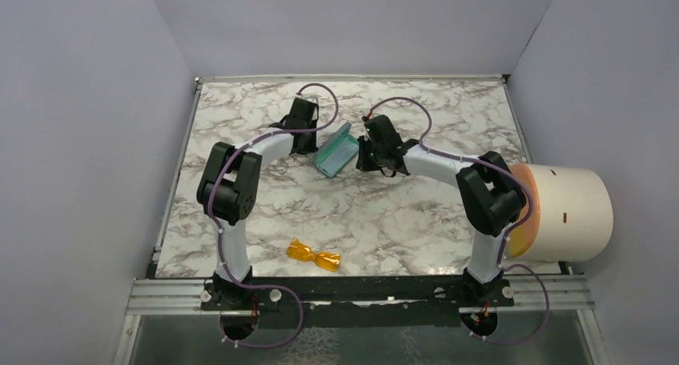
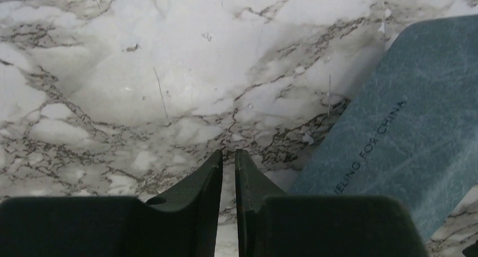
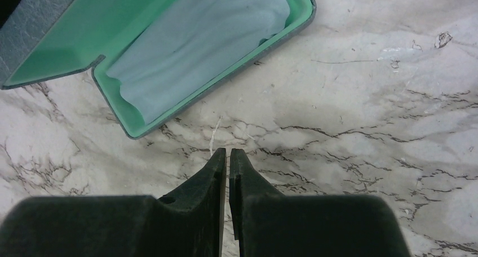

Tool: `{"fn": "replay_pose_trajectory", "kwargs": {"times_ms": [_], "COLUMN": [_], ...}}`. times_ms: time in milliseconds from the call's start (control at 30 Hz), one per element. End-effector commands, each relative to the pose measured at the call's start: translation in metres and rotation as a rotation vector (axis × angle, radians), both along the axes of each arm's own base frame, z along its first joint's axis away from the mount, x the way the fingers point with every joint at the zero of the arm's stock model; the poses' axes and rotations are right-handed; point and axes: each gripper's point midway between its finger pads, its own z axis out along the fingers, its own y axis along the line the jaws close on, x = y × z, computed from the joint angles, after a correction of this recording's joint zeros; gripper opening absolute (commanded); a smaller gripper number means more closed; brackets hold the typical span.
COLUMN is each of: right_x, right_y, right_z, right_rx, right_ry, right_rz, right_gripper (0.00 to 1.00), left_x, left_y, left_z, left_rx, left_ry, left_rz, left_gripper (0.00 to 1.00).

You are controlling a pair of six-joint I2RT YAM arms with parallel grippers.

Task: Organize the sunglasses
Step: Adjust the sunglasses case at the center of the board.

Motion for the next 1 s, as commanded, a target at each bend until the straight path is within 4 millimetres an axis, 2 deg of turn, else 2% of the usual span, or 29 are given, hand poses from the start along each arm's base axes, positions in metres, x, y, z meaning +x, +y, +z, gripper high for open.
{"fn": "replay_pose_trajectory", "kwargs": {"times_ms": [0, 333, 567, 667, 800, 967], "right_x": [0.008, 0.006, -0.012, -0.032, -0.072, -0.111], "right_y": [0.009, 0.01, 0.018, 0.022, 0.032, 0.03], "right_z": [0.003, 0.007, 0.029, 0.04, 0.056, 0.071], "right_rx": [0.017, 0.022, 0.069, 0.065, 0.045, -0.004], "right_ry": [-0.013, -0.02, -0.012, -0.003, 0.014, 0.027], "right_rz": [-0.012, 0.013, 0.1, 0.182, 0.332, 0.458], "right_gripper": [0.08, 0.1, 0.1, 0.1, 0.12, 0.3], "left_x": [-0.014, -0.034, -0.043, -0.047, -0.048, -0.048], "left_y": [0.0, -0.005, -0.01, -0.01, -0.009, -0.009], "left_z": [0.018, 0.029, 0.025, 0.024, 0.022, 0.018], "left_rx": [-0.032, -0.079, -0.087, -0.088, -0.083, -0.09], "left_ry": [-0.015, -0.016, -0.003, 0.0, 0.004, 0.012], "left_rz": [-0.007, -0.011, -0.023, -0.024, -0.019, -0.011], "left_gripper": [0.17, 0.17, 0.17, 0.17, 0.17, 0.17]}}
